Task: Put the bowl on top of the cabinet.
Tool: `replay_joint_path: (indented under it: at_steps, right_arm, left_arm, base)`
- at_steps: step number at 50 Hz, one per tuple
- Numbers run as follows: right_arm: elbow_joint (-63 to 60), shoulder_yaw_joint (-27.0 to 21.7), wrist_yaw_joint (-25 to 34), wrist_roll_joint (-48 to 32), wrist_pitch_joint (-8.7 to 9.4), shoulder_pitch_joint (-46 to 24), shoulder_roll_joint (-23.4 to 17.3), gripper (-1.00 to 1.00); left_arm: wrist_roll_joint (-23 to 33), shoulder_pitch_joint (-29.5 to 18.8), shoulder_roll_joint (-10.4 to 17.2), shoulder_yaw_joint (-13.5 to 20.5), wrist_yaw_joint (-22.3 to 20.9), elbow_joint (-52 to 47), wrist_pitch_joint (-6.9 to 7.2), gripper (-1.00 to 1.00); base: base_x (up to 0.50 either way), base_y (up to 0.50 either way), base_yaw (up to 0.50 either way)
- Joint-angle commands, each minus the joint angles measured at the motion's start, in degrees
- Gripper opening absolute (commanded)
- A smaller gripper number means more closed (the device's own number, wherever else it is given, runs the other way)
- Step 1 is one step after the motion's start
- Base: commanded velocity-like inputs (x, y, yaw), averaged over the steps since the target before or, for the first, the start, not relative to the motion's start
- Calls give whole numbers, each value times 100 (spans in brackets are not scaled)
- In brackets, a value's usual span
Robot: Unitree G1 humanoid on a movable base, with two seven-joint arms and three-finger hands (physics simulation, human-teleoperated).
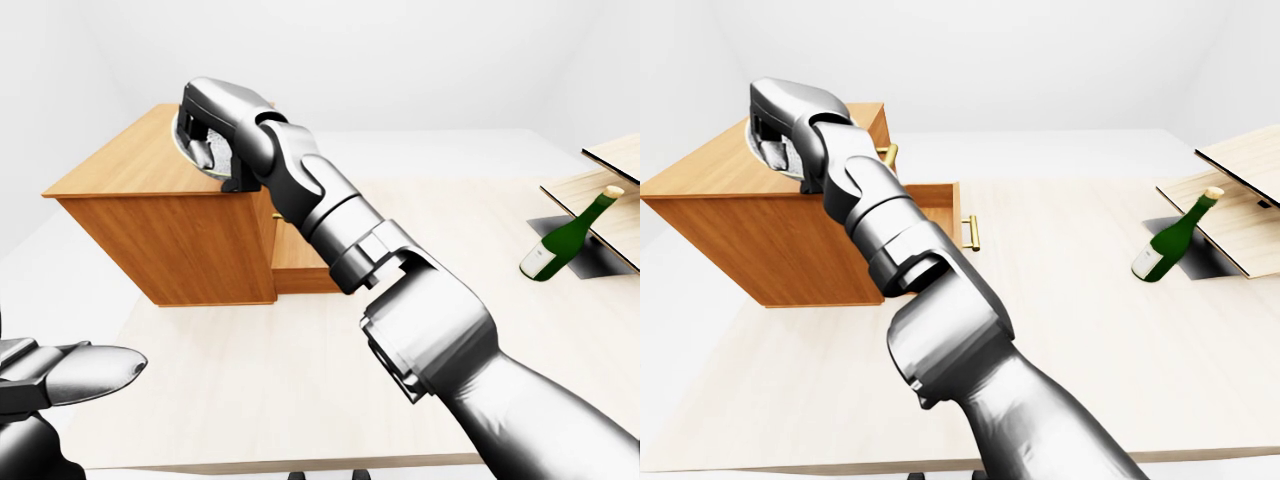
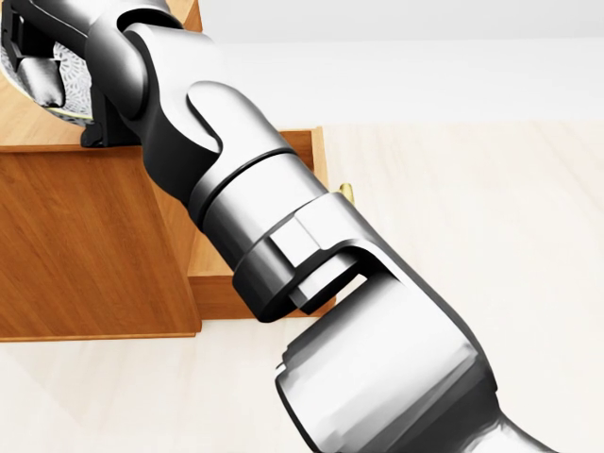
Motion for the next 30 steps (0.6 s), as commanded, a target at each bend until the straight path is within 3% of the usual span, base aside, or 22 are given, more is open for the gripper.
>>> replay_joint_path:
  at_steps: [1,30]
  right_arm:
    - [-33,-46,-98,-68,0,-65,38,-100]
    - [397,-70,-321,-91,0,-233,107,-100]
  left_arm:
    - [-53,-3,29,26,30,2,0,100]
    - [-344,-24,127,214,136,-5,0,100]
  base:
    - [0,0,0]
    - [0,0,0]
